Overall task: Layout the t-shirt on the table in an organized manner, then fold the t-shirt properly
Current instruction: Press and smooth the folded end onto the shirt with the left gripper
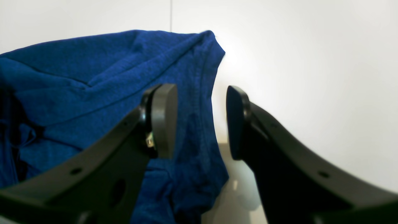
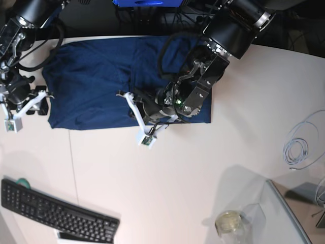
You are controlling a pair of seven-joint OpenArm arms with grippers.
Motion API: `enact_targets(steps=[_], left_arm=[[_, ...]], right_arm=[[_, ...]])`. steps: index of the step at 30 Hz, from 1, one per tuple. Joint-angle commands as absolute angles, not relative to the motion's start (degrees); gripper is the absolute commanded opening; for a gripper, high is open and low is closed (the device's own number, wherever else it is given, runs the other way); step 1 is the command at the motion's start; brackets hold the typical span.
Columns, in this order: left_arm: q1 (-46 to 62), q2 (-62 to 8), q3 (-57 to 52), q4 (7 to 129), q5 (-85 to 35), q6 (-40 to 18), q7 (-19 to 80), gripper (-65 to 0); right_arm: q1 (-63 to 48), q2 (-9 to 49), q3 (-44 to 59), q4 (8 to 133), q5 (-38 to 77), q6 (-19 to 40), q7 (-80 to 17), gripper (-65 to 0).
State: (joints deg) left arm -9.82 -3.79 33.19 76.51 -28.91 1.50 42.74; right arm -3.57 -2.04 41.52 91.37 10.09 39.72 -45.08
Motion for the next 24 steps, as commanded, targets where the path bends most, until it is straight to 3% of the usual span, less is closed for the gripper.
enact_targets(steps=[1, 8, 14, 24], left_arm=[[-11.74, -3.65, 32.92, 78.20, -29.23, 1.36, 41.80, -65.0], [-14.29, -3.38, 32.92, 83.30, -29.23, 1.36, 42.33, -65.0], [-5.76, -8.75, 32.92, 92.70, -28.79, 1.36, 49.63, -65.0], [-0.84, -12.44, 32.84, 90.51, -28.79, 1.45, 49.63, -65.0]], right_arm=[[-3.03, -1.54, 41.63, 92.18, 10.95, 40.00, -44.00, -40.5], [-3.12, -1.54, 41.63, 92.18, 10.95, 40.00, -44.00, -40.5], [-3.21, -1.54, 41.89, 92.18, 10.95, 40.00, -44.00, -40.5], [-3.12, -1.54, 41.63, 91.38, 10.95, 40.00, -44.00, -40.5]])
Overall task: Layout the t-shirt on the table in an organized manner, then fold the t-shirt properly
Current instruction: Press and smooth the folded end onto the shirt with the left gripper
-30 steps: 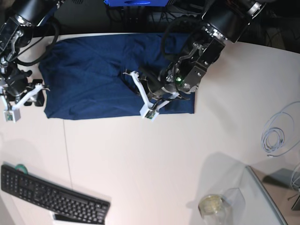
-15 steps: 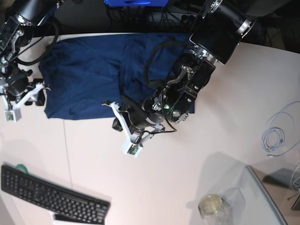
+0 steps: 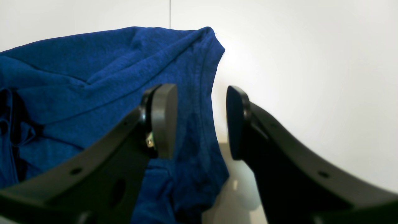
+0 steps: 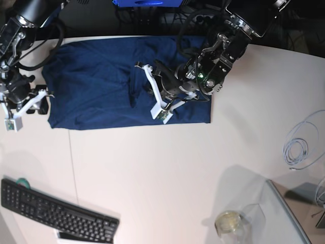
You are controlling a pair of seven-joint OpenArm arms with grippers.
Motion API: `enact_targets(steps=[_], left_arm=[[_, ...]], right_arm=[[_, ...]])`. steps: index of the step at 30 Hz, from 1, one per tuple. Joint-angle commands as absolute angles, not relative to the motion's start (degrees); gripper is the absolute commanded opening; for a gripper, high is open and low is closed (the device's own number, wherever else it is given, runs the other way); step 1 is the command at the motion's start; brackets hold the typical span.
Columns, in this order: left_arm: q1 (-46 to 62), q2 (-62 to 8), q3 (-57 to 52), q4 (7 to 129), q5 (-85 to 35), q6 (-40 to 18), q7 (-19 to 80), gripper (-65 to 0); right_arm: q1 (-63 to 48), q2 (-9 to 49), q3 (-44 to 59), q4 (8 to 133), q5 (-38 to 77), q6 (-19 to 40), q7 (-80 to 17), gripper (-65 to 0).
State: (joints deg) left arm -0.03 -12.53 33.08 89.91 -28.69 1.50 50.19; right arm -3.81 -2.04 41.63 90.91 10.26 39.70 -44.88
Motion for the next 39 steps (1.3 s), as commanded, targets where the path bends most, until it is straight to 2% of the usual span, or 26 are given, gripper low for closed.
enact_targets(steps=[1, 13, 28, 34, 36, 39], left_arm=[[-1.01, -12.35, 32.84, 89.54, -28.79, 1.45, 49.63, -65.0], [-7.16, -10.51, 33.19, 77.76, -28.79, 1.45, 46.20, -65.0], [-20.18, 0.92, 33.45, 61.32, -28.79, 1.19, 40.04, -65.0], [-25.01, 4.88, 33.54, 52.26, -29.23, 1.10, 28.09, -65.0], [-25.45, 5.14, 33.19, 52.35, -29.23, 1.10, 28.00, -65.0], [-22.37, 2.59, 32.84, 60.18, -29.32, 1.10, 28.00, -65.0]], right_arm=[[-2.95, -1.54, 41.63, 90.77, 10.95, 40.00, -44.00, -40.5], [-2.68, -1.45, 41.63, 88.31, 10.95, 40.00, -44.00, -40.5], [-2.68, -1.01, 41.63, 88.31, 10.95, 40.00, -43.82, -40.5], [-2.59, -1.01, 41.54, 88.31, 10.95, 40.00, -43.82, -40.5], [-2.59, -1.01, 41.54, 88.31, 10.95, 40.00, -43.82, -40.5], [-2.59, -0.92, 41.54, 88.40, 10.95, 40.00, -43.82, -40.5]])
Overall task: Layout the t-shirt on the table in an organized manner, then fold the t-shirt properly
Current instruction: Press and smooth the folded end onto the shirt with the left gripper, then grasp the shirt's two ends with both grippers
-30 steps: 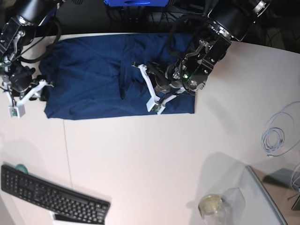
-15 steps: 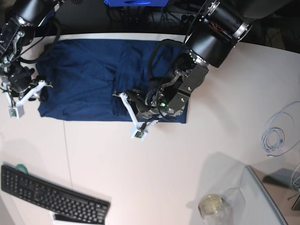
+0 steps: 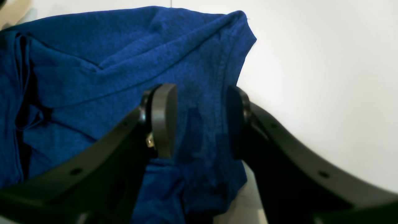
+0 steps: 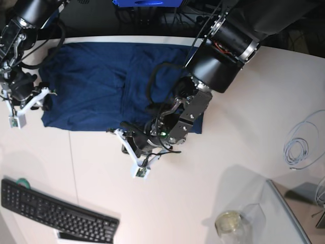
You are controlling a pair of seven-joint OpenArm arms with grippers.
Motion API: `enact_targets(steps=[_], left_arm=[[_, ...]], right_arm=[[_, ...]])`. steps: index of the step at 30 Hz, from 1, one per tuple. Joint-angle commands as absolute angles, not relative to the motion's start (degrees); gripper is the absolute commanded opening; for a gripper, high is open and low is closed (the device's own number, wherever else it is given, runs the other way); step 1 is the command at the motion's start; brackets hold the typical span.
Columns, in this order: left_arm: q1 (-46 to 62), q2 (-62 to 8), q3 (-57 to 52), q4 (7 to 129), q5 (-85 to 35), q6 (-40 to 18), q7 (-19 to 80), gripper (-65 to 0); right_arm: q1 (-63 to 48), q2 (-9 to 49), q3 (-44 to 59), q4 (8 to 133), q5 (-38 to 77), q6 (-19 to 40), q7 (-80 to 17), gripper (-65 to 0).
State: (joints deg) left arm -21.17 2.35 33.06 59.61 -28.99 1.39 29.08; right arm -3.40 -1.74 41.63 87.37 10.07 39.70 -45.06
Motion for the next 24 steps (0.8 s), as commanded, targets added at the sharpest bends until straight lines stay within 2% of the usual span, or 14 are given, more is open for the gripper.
enact_targets(steps=[1, 8, 10, 13, 15, 18, 24], left_arm=[[-20.70, 0.40, 32.40, 63.87, -29.32, 1.10, 28.00, -65.0], [-1.19, -14.90, 19.65, 86.29, -29.32, 1.10, 29.23, -65.0], [5.76, -18.42, 13.93, 89.89, -29.32, 1.10, 29.05, -65.0], [13.85, -19.91, 3.56, 92.53, -29.32, 0.66, 28.44, -65.0], [17.98, -19.91, -2.51, 92.79, -29.32, -3.65, 25.98, -65.0], [22.29, -19.47, -10.15, 92.70, -29.32, -13.14, 22.99, -65.0], [23.25, -15.60, -20.88, 87.43, -28.79, -22.46, 22.64, -65.0]], right_arm=[[-2.59, -0.92, 41.54, 88.75, 10.95, 40.00, -43.82, -40.5], [-2.51, -0.75, 41.89, 88.84, 10.77, 40.00, -43.65, -39.2], [-2.07, -0.22, 41.98, 88.84, 10.77, 40.00, -44.00, -35.3], [-1.01, -1.01, 42.33, 88.84, 10.77, 40.00, -45.23, -31.2], [0.04, -2.33, 45.32, 88.84, 11.03, 40.00, -48.04, -30.6], [3.47, -3.38, 52.26, 87.87, 11.03, 40.00, -53.85, -30.3], [8.57, -3.03, 63.87, 81.98, 11.03, 40.00, -62.99, -30.3]])
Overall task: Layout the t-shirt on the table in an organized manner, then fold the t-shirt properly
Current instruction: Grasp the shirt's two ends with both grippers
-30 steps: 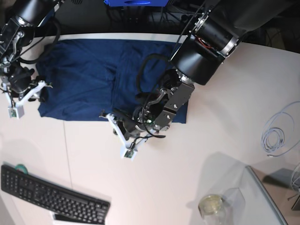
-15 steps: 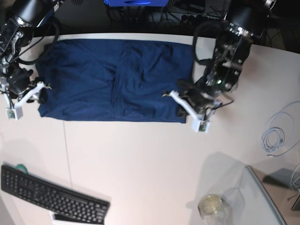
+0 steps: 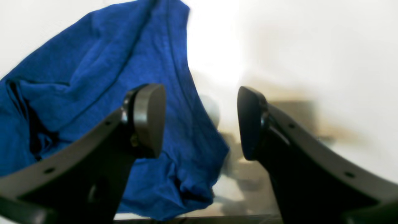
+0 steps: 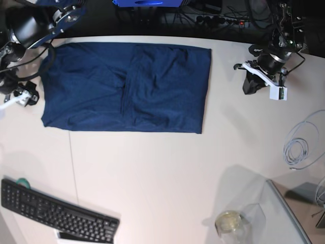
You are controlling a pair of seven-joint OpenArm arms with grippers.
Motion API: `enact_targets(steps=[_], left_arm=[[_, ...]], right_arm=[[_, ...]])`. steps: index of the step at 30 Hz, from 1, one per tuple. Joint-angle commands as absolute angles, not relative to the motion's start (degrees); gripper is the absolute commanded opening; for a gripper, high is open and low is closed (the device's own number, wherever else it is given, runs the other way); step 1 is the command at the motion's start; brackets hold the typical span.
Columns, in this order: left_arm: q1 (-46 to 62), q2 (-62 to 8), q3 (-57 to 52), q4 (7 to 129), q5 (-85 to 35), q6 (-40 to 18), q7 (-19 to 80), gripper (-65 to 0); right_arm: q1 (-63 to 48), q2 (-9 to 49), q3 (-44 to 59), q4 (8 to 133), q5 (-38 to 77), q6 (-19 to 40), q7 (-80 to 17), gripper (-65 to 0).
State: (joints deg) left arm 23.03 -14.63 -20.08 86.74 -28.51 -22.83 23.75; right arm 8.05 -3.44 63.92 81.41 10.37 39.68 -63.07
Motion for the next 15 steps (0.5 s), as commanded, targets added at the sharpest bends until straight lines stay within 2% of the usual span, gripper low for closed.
enact_targets(steps=[1, 6, 9, 13, 15], left_arm=[[22.99, -15.25, -21.93, 86.29, -28.79, -23.69, 22.55, -65.0], [20.09, -14.81, -22.64, 80.84, -28.70, -26.07, 22.55, -65.0], [17.63, -14.73, -20.62, 78.81, -28.70, -26.15, 22.46, -65.0], [14.64, -14.73, -15.43, 78.46, -28.70, -25.98, 22.46, -65.0], [13.05, -14.73, -12.26, 78.37, -28.70, -25.80, 22.11, -65.0]], right_arm=[[8.92, -2.95, 64.92, 80.22, 11.03, 40.00, -63.52, -30.3], [9.10, 1.36, 67.47, 69.23, 11.65, 40.00, -63.60, -30.2], [8.66, 4.35, 68.97, 60.35, 18.86, 40.00, -63.96, -30.2], [7.52, 8.31, 65.71, 49.63, 25.45, 40.00, -64.75, -30.2], [6.73, 8.57, 63.16, 48.57, 26.77, 40.00, -65.80, -30.2]])
